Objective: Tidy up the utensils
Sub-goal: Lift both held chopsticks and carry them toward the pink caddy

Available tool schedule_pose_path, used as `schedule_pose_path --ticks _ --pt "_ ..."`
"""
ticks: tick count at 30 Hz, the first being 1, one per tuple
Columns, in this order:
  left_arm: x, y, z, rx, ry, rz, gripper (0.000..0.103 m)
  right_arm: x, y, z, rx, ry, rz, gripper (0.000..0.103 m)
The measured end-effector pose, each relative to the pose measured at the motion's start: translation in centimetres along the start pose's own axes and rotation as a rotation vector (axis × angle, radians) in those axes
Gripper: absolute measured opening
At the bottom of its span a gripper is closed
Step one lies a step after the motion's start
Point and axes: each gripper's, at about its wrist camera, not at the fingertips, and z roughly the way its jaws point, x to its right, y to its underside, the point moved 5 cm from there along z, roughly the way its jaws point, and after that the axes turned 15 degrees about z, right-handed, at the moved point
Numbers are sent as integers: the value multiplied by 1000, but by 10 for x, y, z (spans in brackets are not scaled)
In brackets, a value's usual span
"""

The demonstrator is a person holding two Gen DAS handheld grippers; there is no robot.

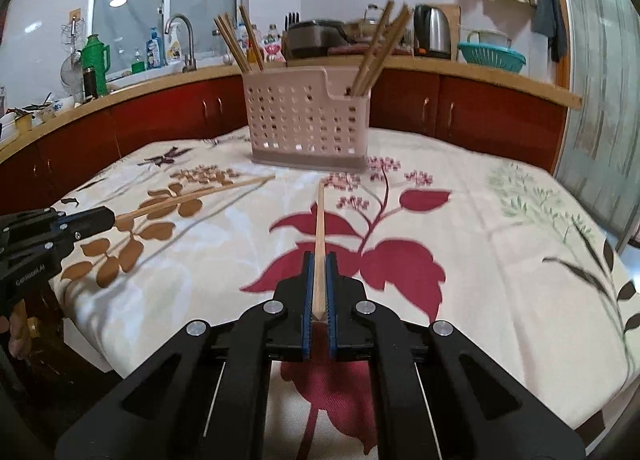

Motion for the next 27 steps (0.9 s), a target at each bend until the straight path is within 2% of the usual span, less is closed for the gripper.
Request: schedule_pose_path --ticks 12,27 --pt "-18 -30 -32 98 -42 -23 6 -10 -29 -25 84 -21 -9 6" --pt "-33 -63 -59 200 -86 -31 6 -17 -54 -47 138 -44 -2 6"
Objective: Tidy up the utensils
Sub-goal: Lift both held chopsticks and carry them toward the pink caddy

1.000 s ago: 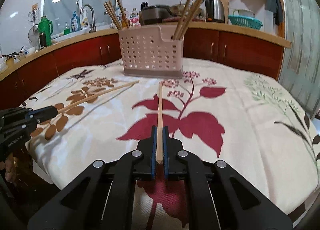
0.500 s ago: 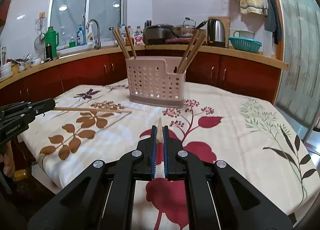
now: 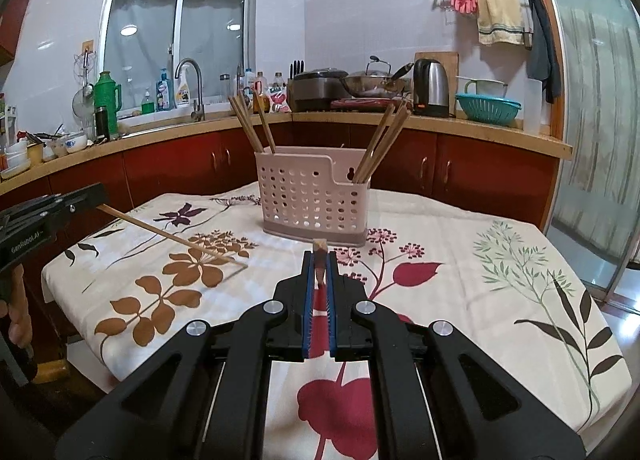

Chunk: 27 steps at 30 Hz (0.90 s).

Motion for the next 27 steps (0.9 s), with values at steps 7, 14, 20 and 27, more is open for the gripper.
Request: schedule_pose_path --ticks 7,14,20,27 --pt "-6 -21 7 50 0 8 6 -1 -14 3 10 -6 3 6" --pt "-13 -46 29 96 7 17 6 -3 -34 17 20 -15 -2 6" --pt "-18 -52 48 96 14 -2 6 -7 -50 33 30 -23 -11 6" --pt "-19 -45 64 80 8 10 6 -10 -64 51 38 -32 -12 6"
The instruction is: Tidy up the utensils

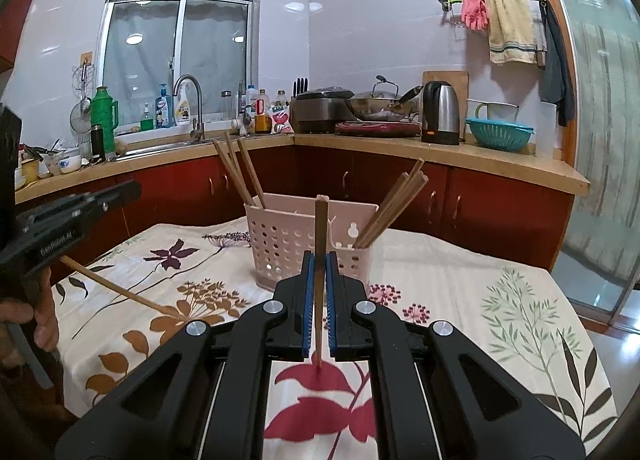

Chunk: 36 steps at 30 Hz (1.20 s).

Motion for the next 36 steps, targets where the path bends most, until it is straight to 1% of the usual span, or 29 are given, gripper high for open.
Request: schedule_pose_path --ticks 4,10,17,21,24,30,36 --pt "-1 4 4 -16 7 -13 5 -2 0 1 0 -4 3 6" --pt "1 11 1 -39 21 -21 5 -3 2 -4 -4 -3 3 6" --pt "20 38 -7 -119 65 -6 5 -1 12 -18 -1 8 10 6" --pt "30 51 -9 -163 86 -18 5 0 14 -27 6 11 12 6" --pt "44 60 -9 -198 118 -31 6 2 12 -34 21 14 13 6" --pt "84 68 -10 -241 176 8 6 12 13 -51 41 17 28 6" --pt "127 87 -11 -306 235 18 6 25 22 -68 50 10 52 6"
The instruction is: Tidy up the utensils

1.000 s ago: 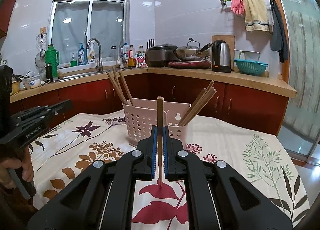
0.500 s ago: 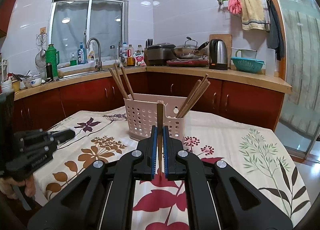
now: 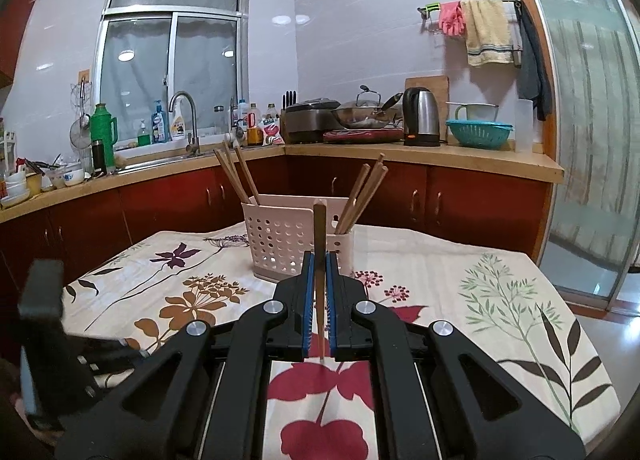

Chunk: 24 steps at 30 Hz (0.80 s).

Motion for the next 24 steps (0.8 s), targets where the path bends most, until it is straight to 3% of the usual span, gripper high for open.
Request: schedule_pose_path --ticks 5,10,24 --pt "32 14 16 -59 48 45 9 10 6 -12 5 2 16 6" --pt "36 31 37 -159 73 23 11 17 6 -16 6 6 27 6" --pt "-30 52 43 -184 -102 16 13 8 4 -9 0 3 5 6"
